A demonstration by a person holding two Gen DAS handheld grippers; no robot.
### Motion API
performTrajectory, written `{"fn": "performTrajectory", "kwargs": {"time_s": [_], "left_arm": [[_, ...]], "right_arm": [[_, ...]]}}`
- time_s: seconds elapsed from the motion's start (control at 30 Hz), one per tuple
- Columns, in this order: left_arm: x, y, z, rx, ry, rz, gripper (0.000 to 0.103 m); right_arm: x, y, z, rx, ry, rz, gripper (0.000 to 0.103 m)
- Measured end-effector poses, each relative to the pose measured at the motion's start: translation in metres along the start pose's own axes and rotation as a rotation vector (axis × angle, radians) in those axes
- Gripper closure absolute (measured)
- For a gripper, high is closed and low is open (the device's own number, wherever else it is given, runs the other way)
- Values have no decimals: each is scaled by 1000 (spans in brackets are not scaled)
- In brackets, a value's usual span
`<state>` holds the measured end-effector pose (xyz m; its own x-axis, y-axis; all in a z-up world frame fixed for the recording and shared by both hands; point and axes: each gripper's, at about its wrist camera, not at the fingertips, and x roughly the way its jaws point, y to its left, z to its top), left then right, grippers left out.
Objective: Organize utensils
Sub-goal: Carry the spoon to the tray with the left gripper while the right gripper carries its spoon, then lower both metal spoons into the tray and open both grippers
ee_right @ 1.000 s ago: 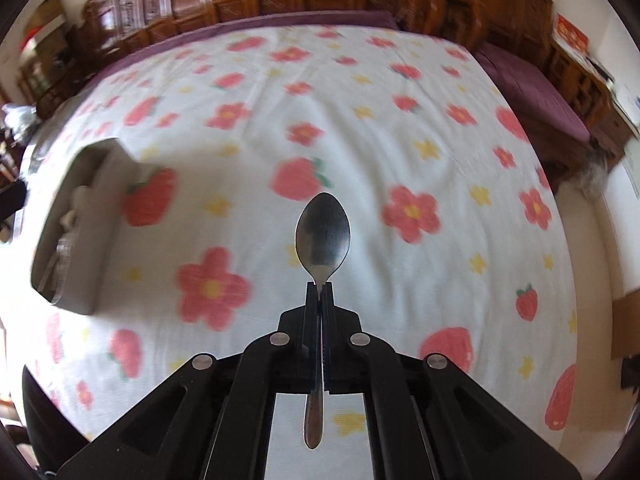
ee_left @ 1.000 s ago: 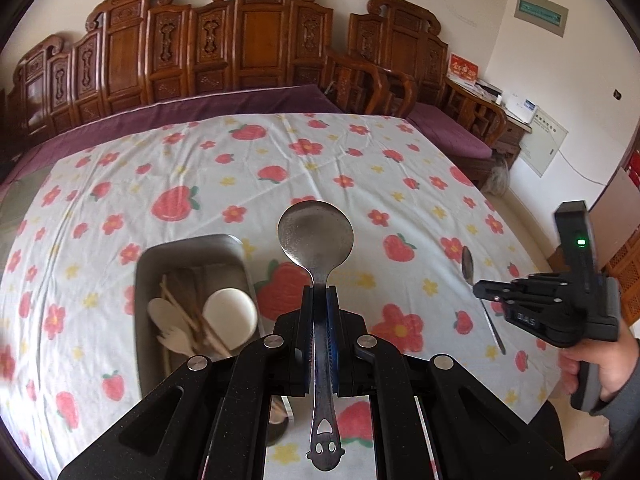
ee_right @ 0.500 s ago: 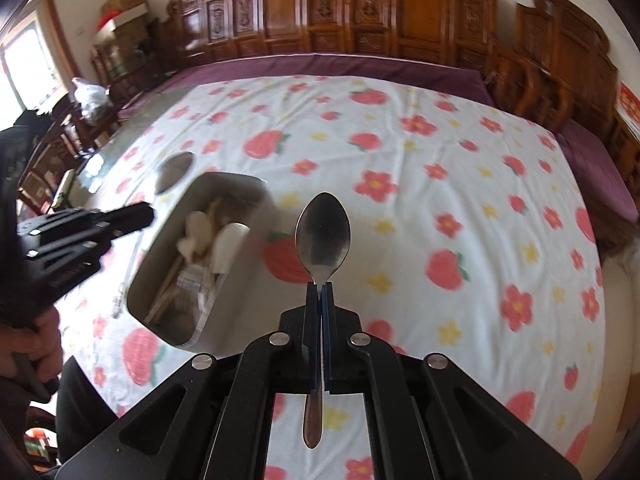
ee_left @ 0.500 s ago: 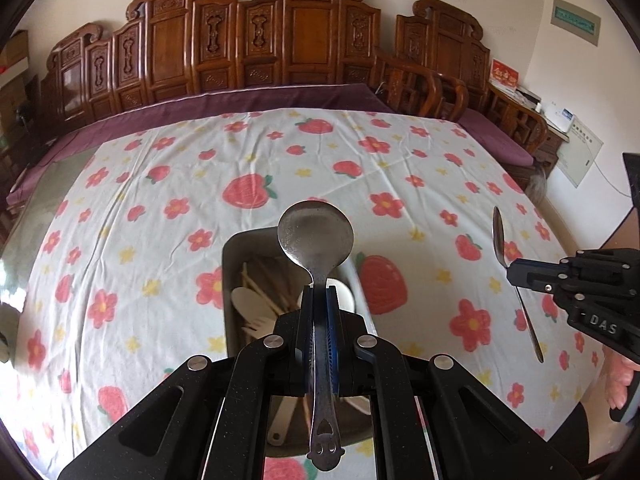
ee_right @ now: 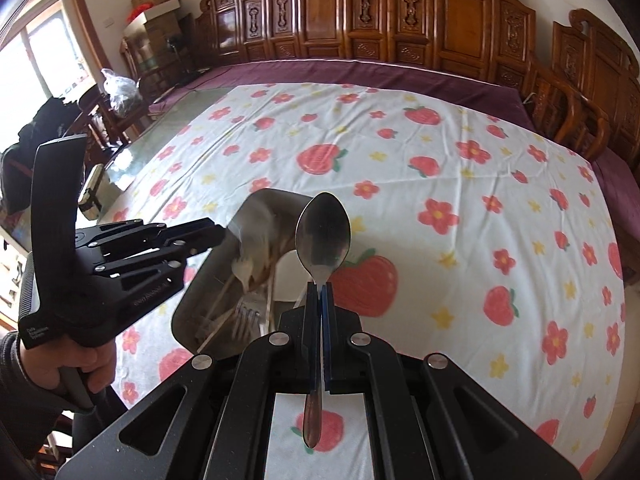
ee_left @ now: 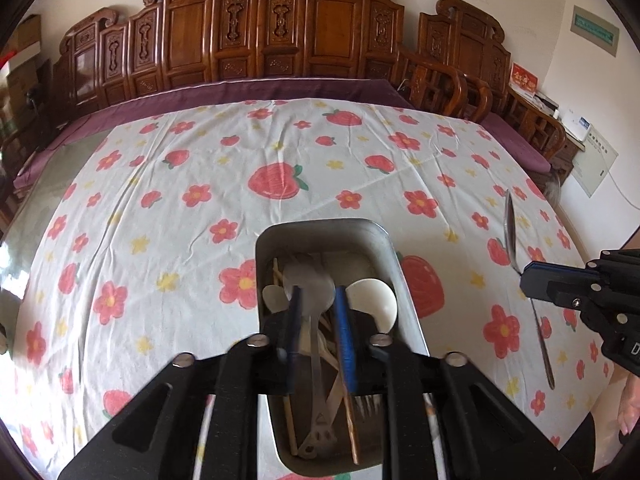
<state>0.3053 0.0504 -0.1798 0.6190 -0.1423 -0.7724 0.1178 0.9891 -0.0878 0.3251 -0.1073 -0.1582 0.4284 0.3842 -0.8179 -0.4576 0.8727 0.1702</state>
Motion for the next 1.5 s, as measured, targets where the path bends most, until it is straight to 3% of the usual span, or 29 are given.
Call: {"fn": "performTrajectory", "kwargs": {"time_s": [0.53, 0.87, 1.5], "left_arm": [[-37, 36, -11, -22, -48, 36, 78], [-45, 48, -19, -32, -48, 48, 77], [-58, 42, -26, -24, -50, 67, 77]], "right_arm": [[63, 43, 22, -1, 46, 84, 100], [97, 45, 25, 6, 88, 51, 100], [89, 45, 12, 3, 76, 92, 97]]}}
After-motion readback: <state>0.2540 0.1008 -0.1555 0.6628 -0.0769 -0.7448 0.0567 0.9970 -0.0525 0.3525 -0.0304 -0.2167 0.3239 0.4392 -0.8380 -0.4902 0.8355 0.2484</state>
